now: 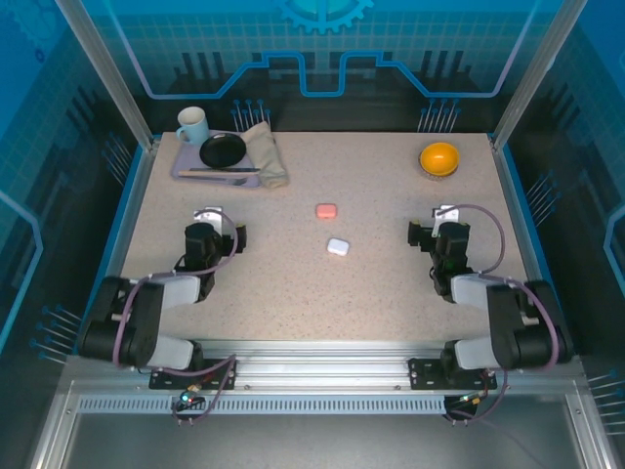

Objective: Insert wireless bluetooth earbuds into charging case

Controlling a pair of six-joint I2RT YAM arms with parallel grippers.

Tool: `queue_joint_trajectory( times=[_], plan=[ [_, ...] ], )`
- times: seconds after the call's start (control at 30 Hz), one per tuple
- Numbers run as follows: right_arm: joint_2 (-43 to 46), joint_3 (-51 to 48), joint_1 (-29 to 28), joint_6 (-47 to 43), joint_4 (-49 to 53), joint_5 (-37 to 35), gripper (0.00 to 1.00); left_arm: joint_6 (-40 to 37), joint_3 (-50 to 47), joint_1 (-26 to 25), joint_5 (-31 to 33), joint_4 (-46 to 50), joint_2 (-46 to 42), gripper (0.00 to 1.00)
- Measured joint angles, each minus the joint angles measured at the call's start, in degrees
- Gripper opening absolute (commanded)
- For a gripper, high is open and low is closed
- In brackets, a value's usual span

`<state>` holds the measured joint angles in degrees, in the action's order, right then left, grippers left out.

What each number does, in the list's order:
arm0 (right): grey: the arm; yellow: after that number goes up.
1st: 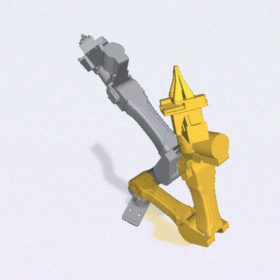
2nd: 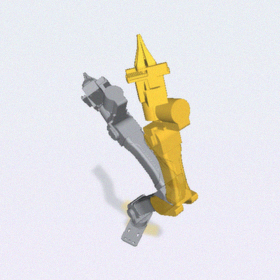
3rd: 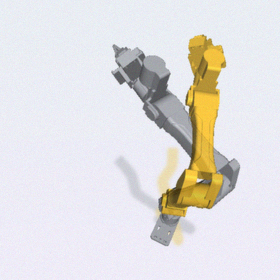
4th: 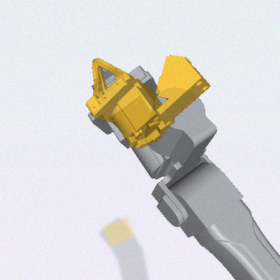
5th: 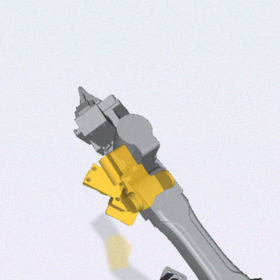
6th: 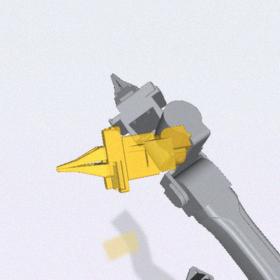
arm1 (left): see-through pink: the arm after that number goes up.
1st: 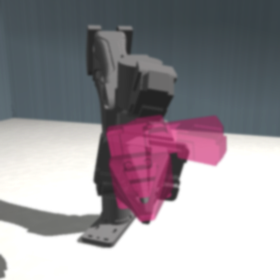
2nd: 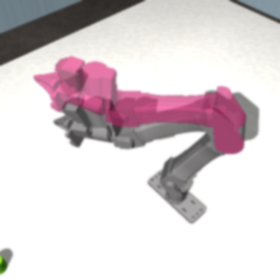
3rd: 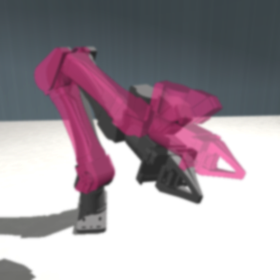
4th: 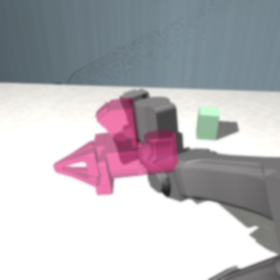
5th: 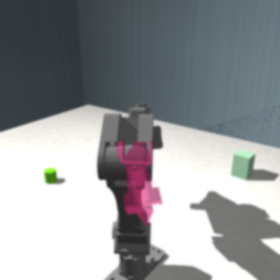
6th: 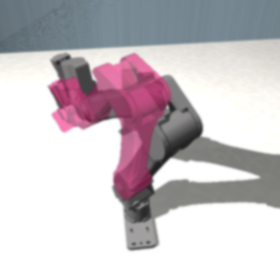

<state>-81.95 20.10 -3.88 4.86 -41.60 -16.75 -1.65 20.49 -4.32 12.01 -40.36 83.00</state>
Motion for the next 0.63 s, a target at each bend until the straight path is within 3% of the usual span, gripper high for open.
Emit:
queue_joint_trajectory(
  times=[0.1, 0.27, 0.63],
  plan=[
    [-4.48, 1.42, 0.13, -1.60, 0.13, 4.00, 1.00, 0.20, 0.39, 1.95, -4.17, -1.49, 3.91, 0.99],
    [-4.55, 2.91, -0.11, -3.19, -0.22, 6.60, 1.00, 0.83, 2.23, 5.01, -8.79, -2.45, 4.26, 0.99],
    [-4.55, 3.72, -0.07, -3.89, -0.44, 10.67, 1.00, 1.60, 2.51, 5.07, -11.04, -2.67, 4.26, 0.99]
  ],
)
